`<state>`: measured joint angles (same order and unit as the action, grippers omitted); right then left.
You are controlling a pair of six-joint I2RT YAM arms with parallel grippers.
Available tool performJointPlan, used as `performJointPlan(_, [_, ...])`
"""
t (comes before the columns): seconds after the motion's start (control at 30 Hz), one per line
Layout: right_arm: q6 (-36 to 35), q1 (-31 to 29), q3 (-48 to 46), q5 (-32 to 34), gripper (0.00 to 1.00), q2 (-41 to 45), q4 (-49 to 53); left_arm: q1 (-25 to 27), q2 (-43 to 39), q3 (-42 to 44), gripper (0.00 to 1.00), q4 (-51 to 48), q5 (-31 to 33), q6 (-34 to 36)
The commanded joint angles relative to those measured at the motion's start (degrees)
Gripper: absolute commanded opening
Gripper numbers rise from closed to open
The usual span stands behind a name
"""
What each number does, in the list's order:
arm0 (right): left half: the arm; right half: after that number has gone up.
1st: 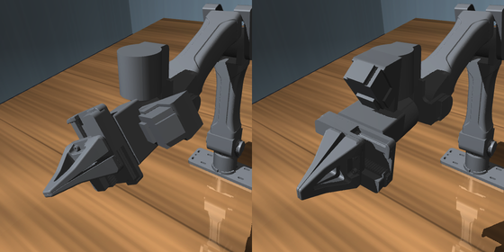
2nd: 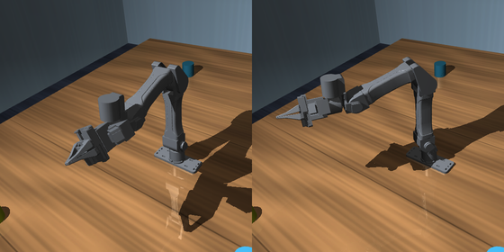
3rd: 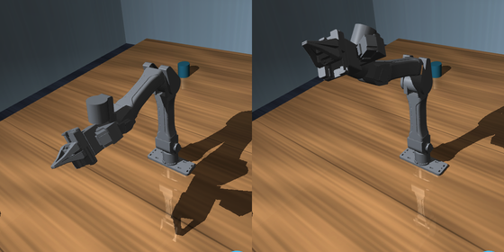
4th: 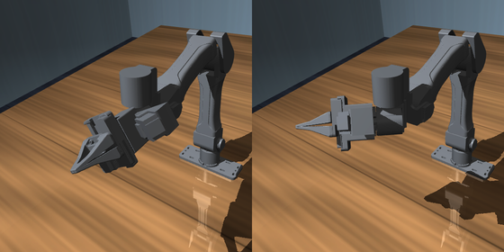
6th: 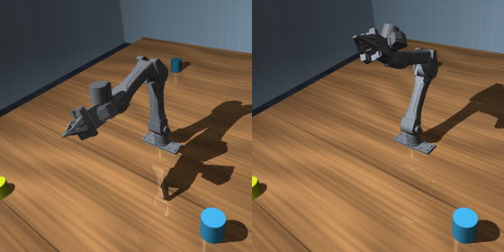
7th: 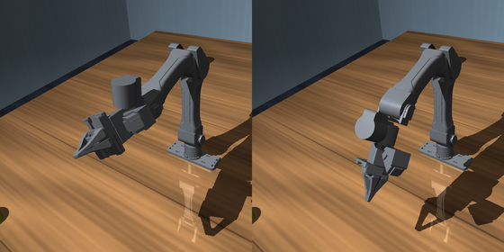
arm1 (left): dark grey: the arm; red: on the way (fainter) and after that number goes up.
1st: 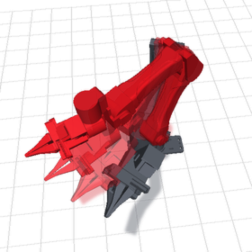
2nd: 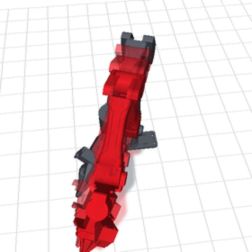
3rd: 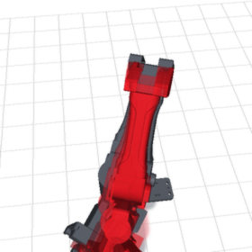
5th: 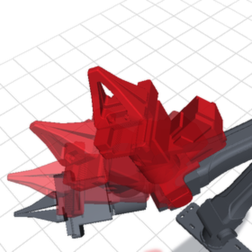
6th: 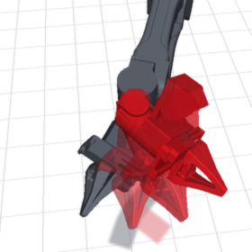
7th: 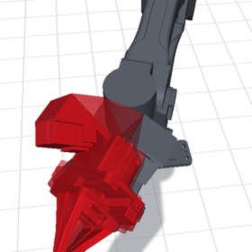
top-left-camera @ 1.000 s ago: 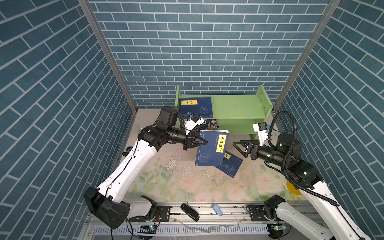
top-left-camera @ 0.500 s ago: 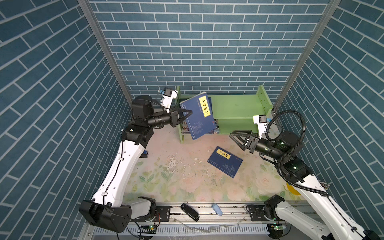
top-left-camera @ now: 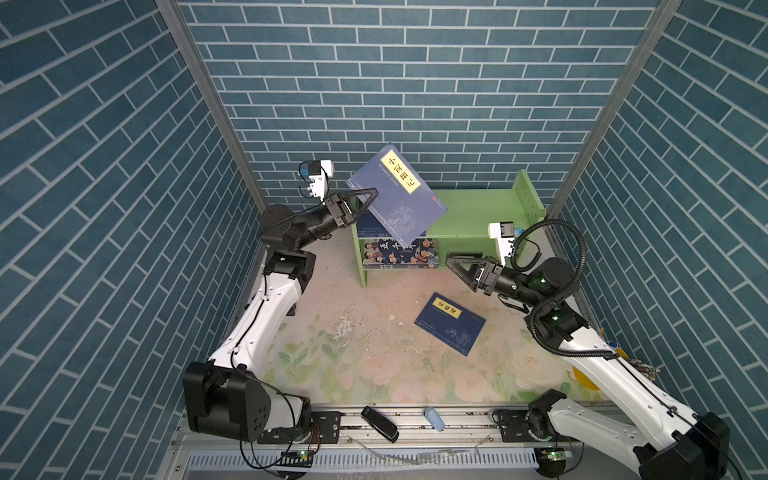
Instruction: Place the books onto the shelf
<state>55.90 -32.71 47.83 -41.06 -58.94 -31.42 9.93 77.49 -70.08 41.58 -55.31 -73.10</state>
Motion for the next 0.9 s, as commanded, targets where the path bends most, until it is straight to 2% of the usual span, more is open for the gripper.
performJointPlan(0.0, [3.6,-0.9,-0.4,0.6,0.8,-3.0,-11.0,-0.1,-2.6,1.5,0.0,4.6,0.8,-0.3])
performJointPlan(0.17, [7.4,-1.6,0.9,1.3,0.79,-8.9,-19.9,1.1,-4.0,5.7,0.0,4.1,1.7,1.2])
performJointPlan(0.4, [8.3,-2.6,5.1,0.8,0.77,-14.2,-22.0,5.5,-2.1,5.7,0.0,1.0,1.2,5.2])
performJointPlan(0.63, [8.8,-2.8,5.8,1.6,0.61,-15.6,-23.5,5.7,-1.2,5.3,0.0,0.7,1.4,5.5])
performJointPlan(0.77, [8.8,-2.8,5.4,2.0,0.42,-15.5,-23.4,5.7,-1.3,5.7,0.0,-0.8,1.5,6.6])
performJointPlan(0.83, [8.5,-2.8,5.3,2.1,0.21,-15.4,-22.7,5.7,-1.4,6.2,0.0,-1.5,1.8,6.7])
performJointPlan(0.87, [8.0,-2.7,5.6,2.1,0.01,-15.4,-21.4,5.7,-1.6,6.6,0.0,-2.0,1.9,6.9])
